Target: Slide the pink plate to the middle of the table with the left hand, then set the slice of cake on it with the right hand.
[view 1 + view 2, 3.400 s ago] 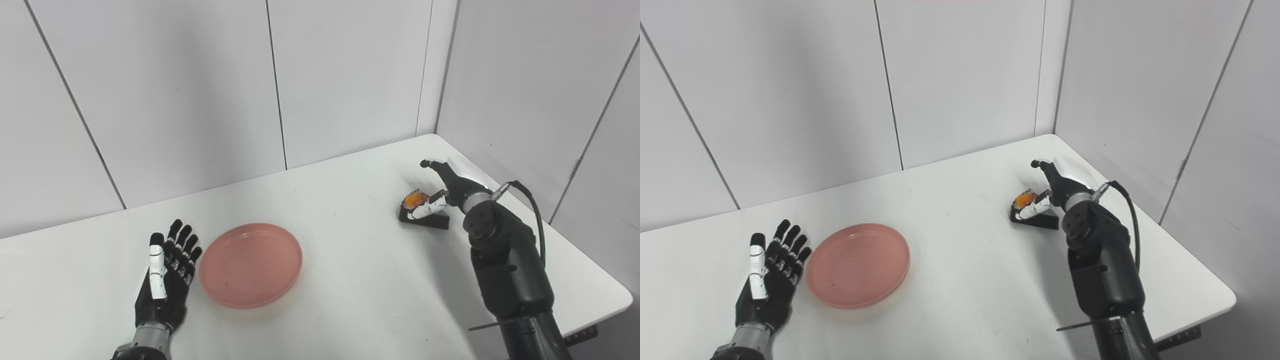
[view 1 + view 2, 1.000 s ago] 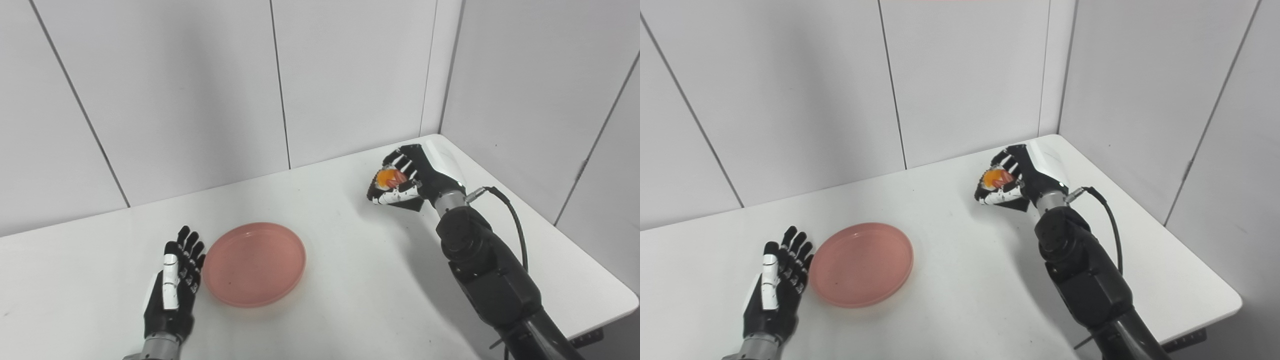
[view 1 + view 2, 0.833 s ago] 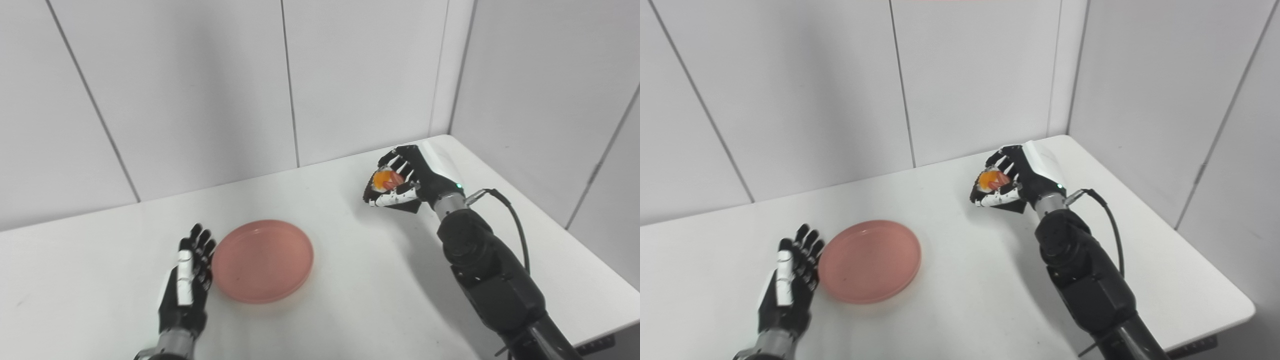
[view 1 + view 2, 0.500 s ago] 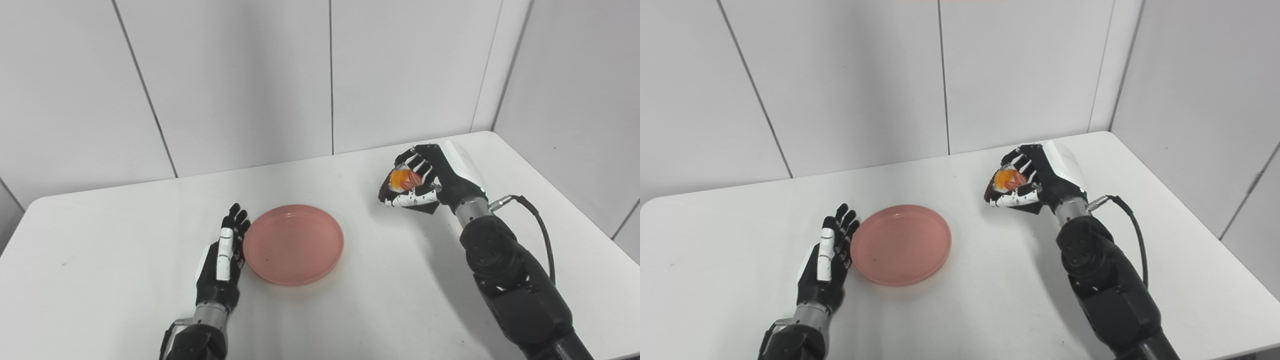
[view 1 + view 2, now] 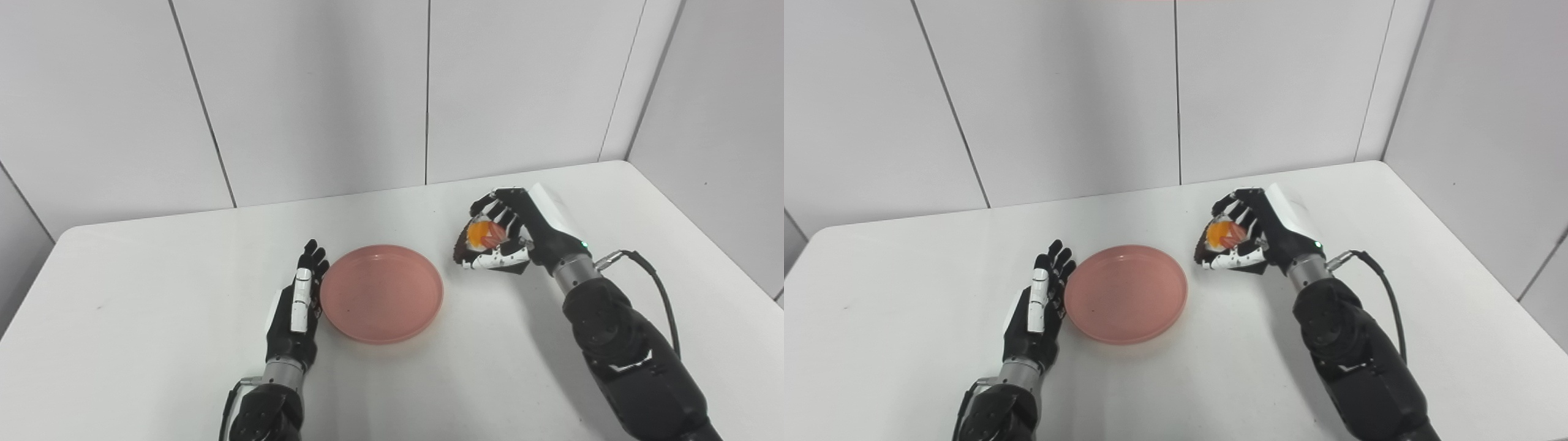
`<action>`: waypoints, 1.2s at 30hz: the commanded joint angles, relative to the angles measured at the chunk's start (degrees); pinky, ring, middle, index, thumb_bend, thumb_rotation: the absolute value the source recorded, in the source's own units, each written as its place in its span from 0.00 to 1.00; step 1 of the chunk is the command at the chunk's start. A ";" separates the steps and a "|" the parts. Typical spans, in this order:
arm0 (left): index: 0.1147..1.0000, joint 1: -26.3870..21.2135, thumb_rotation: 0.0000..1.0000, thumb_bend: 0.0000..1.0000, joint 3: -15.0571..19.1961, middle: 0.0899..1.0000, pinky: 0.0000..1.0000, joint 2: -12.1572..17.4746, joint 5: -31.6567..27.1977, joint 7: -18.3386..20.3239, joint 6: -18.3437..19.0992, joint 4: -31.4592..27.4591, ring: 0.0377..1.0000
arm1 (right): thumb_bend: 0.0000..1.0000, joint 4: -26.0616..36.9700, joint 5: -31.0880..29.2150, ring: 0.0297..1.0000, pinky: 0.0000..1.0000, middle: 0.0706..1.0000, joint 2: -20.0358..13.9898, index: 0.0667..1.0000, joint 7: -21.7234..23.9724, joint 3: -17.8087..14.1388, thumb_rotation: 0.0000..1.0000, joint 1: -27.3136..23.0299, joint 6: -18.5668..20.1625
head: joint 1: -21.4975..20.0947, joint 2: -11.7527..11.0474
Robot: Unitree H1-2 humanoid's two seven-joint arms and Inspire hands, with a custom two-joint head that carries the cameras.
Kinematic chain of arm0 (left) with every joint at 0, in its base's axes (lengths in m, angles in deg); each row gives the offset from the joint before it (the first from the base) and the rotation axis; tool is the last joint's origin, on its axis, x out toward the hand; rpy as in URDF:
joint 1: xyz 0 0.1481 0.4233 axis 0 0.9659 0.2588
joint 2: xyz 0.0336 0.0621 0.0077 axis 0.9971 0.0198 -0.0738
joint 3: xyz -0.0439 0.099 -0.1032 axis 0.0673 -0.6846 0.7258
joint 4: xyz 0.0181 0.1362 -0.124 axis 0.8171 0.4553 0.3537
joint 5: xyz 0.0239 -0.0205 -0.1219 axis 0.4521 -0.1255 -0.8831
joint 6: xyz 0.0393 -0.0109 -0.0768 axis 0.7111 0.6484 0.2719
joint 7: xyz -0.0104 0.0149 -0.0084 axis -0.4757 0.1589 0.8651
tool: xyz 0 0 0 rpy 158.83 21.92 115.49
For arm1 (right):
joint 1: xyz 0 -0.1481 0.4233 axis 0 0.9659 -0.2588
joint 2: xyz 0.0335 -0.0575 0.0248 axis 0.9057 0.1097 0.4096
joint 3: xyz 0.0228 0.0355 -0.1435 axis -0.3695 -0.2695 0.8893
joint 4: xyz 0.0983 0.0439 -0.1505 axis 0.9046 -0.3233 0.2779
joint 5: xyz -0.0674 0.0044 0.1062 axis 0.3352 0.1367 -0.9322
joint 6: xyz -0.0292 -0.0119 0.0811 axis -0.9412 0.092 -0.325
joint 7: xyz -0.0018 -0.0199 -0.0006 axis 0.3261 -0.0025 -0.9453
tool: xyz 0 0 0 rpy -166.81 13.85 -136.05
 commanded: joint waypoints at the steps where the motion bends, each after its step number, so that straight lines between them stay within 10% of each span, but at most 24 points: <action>1: 1.00 -0.80 1.00 0.70 -0.32 1.00 1.00 -0.82 0.13 -0.13 -1.18 1.60 1.00 | 0.51 2.13 -0.51 0.34 0.27 0.38 0.37 0.49 -0.48 0.01 0.00 -1.46 -3.57 | 0.38 -0.14; 36: 1.00 -2.34 1.00 0.65 -0.92 1.00 1.00 -2.75 3.51 -3.50 -3.41 4.72 1.00 | 0.51 -14.56 -0.14 0.31 0.25 0.37 5.80 0.49 1.58 7.25 0.00 -7.62 -17.14 | 11.63 -0.69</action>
